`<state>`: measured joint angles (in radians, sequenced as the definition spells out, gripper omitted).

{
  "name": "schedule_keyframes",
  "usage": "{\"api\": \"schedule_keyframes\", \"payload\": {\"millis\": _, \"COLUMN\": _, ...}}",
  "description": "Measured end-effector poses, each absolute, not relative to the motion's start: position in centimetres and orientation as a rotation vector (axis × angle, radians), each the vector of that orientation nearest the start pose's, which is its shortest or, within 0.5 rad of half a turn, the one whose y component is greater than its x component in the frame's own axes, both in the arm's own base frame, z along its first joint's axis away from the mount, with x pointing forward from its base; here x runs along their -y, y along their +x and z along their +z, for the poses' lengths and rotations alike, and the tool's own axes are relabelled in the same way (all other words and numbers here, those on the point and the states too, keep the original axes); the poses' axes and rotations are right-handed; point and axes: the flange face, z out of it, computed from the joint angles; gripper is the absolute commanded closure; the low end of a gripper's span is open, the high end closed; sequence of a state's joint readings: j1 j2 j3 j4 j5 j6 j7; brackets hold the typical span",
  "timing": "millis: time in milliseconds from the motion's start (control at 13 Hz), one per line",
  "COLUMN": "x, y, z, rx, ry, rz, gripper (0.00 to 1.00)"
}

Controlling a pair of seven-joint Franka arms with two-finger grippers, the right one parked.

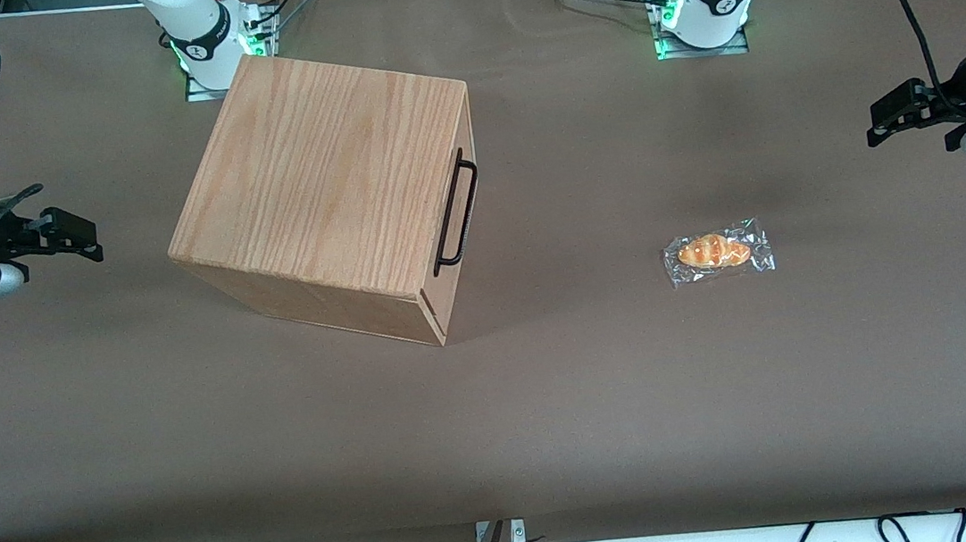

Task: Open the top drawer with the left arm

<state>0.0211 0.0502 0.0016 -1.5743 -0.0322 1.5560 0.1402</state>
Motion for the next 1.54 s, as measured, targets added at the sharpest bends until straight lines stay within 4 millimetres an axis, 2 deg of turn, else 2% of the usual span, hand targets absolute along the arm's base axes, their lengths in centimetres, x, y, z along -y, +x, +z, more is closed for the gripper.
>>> {"api": "schedule_keyframes", "payload": {"millis": 385, "x": 0.0, "y": 56.8, "z": 59.1, "rx": -0.214, "ry": -3.17, "rz": 0.112, "gripper": 0.0}}
{"api": "schedule_keyframes", "payload": {"millis": 538, "x": 2.6, "y": 57.2, "z": 58.0, "rx": -0.282, "ry": -3.189, "rz": 0.144, "gripper": 0.0}}
{"api": "schedule_keyframes", "payload": {"millis": 692, "x": 7.3, "y": 57.9, "z": 55.4, "rx": -0.401, "ry": -3.206, "rz": 0.213, "gripper": 0.0}}
{"api": "schedule_keyframes", "payload": {"millis": 846, "x": 13.2, "y": 58.6, "z": 52.7, "rx": -0.553, "ry": -3.193, "rz": 0.232, "gripper": 0.0}}
{"api": "schedule_keyframes", "payload": {"millis": 1077, "x": 21.3, "y": 58.2, "z": 50.2, "rx": -0.716, "ry": -3.202, "rz": 0.209, "gripper": 0.0}}
{"api": "schedule_keyframes", "payload": {"millis": 1385, "x": 30.0, "y": 57.2, "z": 48.4, "rx": -0.667, "ry": -3.27, "rz": 0.076, "gripper": 0.0}}
{"api": "schedule_keyframes", "payload": {"millis": 1538, "x": 34.3, "y": 56.3, "z": 46.8, "rx": -0.612, "ry": -3.31, "rz": 0.049, "gripper": 0.0}}
